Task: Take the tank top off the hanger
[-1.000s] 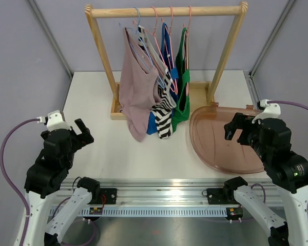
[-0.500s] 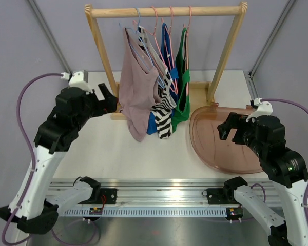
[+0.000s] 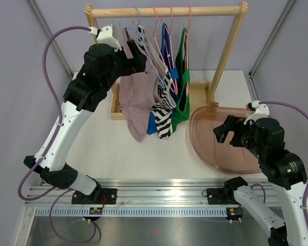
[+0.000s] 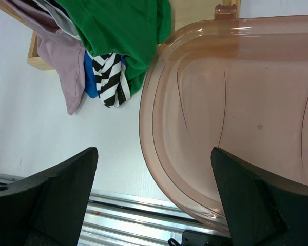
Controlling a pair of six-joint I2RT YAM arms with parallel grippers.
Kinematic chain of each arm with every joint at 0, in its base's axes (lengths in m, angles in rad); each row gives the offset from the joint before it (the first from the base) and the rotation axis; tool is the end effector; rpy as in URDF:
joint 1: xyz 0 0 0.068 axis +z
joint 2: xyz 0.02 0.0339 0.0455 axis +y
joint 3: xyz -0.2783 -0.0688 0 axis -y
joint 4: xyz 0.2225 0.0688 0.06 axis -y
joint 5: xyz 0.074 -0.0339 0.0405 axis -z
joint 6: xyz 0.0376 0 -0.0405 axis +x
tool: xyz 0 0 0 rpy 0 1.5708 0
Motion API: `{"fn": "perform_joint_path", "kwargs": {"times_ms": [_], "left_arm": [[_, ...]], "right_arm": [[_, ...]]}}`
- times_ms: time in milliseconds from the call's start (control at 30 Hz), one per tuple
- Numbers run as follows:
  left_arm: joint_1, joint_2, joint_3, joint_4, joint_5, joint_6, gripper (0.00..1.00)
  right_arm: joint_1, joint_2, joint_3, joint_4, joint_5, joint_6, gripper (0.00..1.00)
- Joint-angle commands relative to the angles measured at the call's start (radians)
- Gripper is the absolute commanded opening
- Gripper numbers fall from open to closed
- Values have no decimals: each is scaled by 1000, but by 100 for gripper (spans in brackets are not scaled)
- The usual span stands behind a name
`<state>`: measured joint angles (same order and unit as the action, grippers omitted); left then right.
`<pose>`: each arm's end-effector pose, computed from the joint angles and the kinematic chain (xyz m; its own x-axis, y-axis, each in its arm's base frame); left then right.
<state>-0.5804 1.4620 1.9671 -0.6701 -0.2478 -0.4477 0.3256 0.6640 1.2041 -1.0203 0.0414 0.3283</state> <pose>0.2262 -0.1373 0.5322 -0.2664 -0.3272 -0.9066 0.2374 0.8894 -0.3907 0.0571 0.0176 0.3993 -0.5061 0.1691 -0.8457 -0.1285 0.9548 0.2679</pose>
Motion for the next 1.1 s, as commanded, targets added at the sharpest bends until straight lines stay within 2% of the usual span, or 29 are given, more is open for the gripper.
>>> {"fn": "perform_joint_path", "kwargs": {"times_ms": [0,133,300,433,467,567,600,667,700,767,800,1067], "left_arm": [[-2,78,96,81,-28,43,94],[-2,191,186,92,-34,58,88],[-15,308,335,27,-182,113,75],[-36,388,444,-54,-313,168,55],[-41,382,443,-54,-341,193,46],[-53,347,377,-28,-416,224,38],[-53,321,362,-23,-430,224,32],[-53,302,329,-10,-462,237,26],[-53,293,328,-13,-472,244,18],[-53,287,334,-16,-504,259,10],[-53,282,335,-16,-510,265,0],[-52,225,392,1,-490,326,0]], "right_arm": [[6,-7,-9,37,-37,12,100],[4,-9,-23,40,-72,17,100],[6,-10,-40,48,-115,26,99],[4,-15,-38,43,-115,25,100],[4,-15,-40,43,-112,25,100],[4,-7,-44,54,-112,25,99],[4,-6,-44,55,-115,25,99],[4,6,-49,65,-127,26,99],[6,9,-51,69,-132,29,100],[4,13,-57,78,-143,34,100],[6,13,-60,80,-146,37,99],[6,5,-64,77,-141,40,100]]}}
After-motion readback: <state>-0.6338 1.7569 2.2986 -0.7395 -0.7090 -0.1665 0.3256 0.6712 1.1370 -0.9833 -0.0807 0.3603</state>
